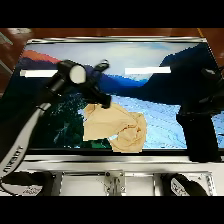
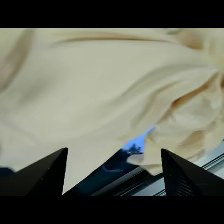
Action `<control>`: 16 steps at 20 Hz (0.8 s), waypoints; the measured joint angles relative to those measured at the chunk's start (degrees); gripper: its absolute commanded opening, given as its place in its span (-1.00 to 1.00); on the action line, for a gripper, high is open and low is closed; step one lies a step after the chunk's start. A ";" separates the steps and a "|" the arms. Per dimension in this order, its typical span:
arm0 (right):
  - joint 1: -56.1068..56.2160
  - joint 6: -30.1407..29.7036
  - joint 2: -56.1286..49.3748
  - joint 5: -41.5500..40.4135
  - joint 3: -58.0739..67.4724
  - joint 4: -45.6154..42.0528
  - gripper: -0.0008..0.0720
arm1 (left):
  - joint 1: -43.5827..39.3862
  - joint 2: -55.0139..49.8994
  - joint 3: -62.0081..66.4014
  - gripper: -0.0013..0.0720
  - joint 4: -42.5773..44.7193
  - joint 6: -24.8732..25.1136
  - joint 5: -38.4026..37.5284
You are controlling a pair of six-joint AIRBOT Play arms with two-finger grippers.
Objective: Fold the shirts.
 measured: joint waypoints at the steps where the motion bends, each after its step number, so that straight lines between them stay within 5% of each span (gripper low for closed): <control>1: -0.98 -0.09 0.00 -0.31 -2.12 0.72 0.79 | 3.76 1.99 -1.70 0.94 0.11 0.57 -1.40; 6: -7.78 -2.91 0.00 -2.67 -14.27 9.68 0.79 | 18.58 12.26 -21.79 0.94 -3.76 3.43 -3.21; 11: -10.45 -4.28 0.00 -5.38 -23.50 16.48 0.79 | 23.54 17.18 -45.68 0.94 -10.99 6.19 6.78; 16: -10.97 -4.46 0.00 -8.20 -27.82 19.80 0.79 | 23.89 16.35 -55.74 0.94 -20.24 9.03 17.25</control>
